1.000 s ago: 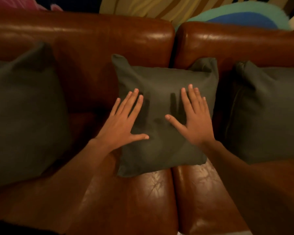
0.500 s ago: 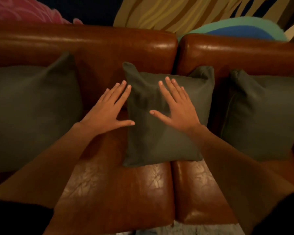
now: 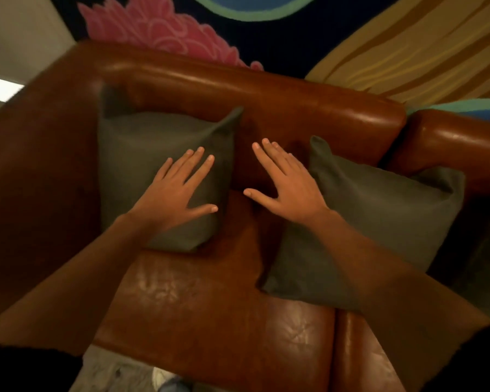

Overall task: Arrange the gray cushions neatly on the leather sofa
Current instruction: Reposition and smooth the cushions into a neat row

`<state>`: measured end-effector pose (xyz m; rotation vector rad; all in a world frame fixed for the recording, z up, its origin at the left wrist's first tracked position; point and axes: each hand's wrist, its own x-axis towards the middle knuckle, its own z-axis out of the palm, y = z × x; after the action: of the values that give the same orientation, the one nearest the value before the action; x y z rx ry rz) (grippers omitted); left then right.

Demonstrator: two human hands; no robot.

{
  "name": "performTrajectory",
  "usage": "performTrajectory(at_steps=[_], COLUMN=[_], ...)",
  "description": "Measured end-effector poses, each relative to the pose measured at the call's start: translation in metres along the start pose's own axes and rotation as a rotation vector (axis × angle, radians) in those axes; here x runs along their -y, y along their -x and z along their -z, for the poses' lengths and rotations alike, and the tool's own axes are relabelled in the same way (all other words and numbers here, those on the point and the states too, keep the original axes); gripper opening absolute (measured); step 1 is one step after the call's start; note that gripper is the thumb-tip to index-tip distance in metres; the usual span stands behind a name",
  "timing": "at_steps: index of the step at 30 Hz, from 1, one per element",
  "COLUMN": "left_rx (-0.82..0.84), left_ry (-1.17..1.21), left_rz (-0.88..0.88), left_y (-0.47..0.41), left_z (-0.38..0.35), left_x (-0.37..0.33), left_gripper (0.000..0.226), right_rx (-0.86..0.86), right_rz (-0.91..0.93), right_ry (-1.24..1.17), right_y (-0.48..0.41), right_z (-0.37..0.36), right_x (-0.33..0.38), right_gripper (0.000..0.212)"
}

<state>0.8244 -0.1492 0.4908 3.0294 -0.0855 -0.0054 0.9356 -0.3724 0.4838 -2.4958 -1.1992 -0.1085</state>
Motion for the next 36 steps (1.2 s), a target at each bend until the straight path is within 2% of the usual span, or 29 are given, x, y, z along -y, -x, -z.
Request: performTrajectory(at_steps=[7, 12, 21, 25, 32, 36], left_rx=[0.004, -0.005, -0.011, -0.032, -0.163, -0.175], left_ry=[-0.007, -0.008, 0.003, 0.037, 0.187, 0.149], left_rz=[0.018, -0.054, -0.125, -0.072, 0.143, 0.088], left_y=[0.013, 0.011, -0.016, -0.031, -0.031, -0.021], left_z=[0.006, 0.01, 0.01, 0.009, 0.004, -0.003], left_x=[0.09, 0.15, 0.21, 0.226, 0.249, 0.257], left_gripper=[0.095, 0.093, 0.083, 0.084, 0.079, 0.068], right_rx=[0.014, -0.001, -0.025, -0.013, 0.001, -0.003], right_rz=[0.036, 0.002, -0.054, -0.009, 0.122, 0.179], right_ry=[0.006, 0.064, 0.081, 0.102, 0.101, 0.086], right_y=[-0.066, -0.106, -0.144, -0.164, -0.208, -0.22], right_z=[-0.041, -0.063, -0.082, -0.086, -0.101, -0.116], right_x=[0.061, 0.096, 0.116, 0.113, 0.121, 0.131], right_gripper=[0.076, 0.074, 0.071, 0.069, 0.069, 0.068])
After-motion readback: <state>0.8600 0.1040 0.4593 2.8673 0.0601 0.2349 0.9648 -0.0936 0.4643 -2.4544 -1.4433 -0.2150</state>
